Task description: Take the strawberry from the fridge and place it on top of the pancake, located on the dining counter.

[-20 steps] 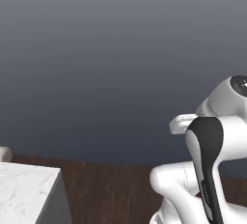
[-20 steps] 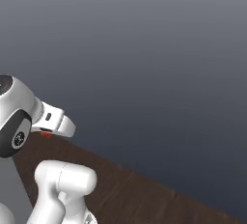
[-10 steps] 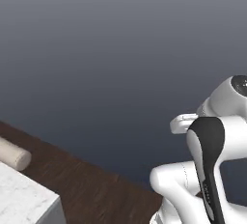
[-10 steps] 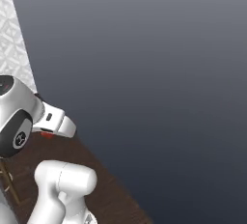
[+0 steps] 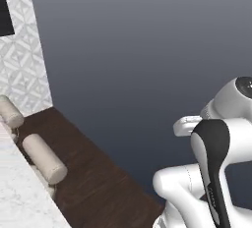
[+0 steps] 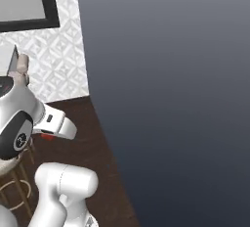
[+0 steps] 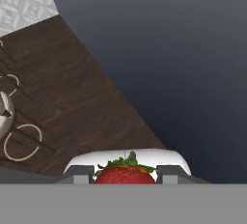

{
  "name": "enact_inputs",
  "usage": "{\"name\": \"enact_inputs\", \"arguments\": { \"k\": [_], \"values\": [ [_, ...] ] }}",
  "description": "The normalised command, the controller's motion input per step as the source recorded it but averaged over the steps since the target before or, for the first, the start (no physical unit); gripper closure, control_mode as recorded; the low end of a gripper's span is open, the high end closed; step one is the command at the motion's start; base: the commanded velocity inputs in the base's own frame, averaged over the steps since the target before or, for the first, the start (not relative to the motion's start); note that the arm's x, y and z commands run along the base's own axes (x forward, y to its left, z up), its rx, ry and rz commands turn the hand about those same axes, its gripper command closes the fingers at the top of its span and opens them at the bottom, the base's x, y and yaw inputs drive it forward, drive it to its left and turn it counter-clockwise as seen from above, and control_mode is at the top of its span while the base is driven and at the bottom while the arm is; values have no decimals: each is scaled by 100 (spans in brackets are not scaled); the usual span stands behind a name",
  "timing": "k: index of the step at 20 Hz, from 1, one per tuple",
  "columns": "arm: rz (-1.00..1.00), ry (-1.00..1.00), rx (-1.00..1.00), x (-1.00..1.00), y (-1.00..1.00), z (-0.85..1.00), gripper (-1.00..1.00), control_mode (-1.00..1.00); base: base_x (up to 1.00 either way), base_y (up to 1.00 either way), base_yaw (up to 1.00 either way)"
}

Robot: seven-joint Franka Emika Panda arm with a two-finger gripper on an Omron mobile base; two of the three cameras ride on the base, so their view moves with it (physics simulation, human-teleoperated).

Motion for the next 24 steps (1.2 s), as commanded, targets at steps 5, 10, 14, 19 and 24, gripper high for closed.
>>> {"name": "enact_inputs", "arguments": {
  "k": [5,10,14,19,24],
  "values": [
    [0,0,0,0,0,0,100,100,100,-24,60],
    [0,0,0,0,0,0,100,100,100,-40,62],
    [0,0,0,0,0,0,100,100,100,-42,59],
    [0,0,0,0,0,0,100,100,100,-43,57],
    [0,0,0,0,0,0,100,100,100,-49,55]
  ]
}}
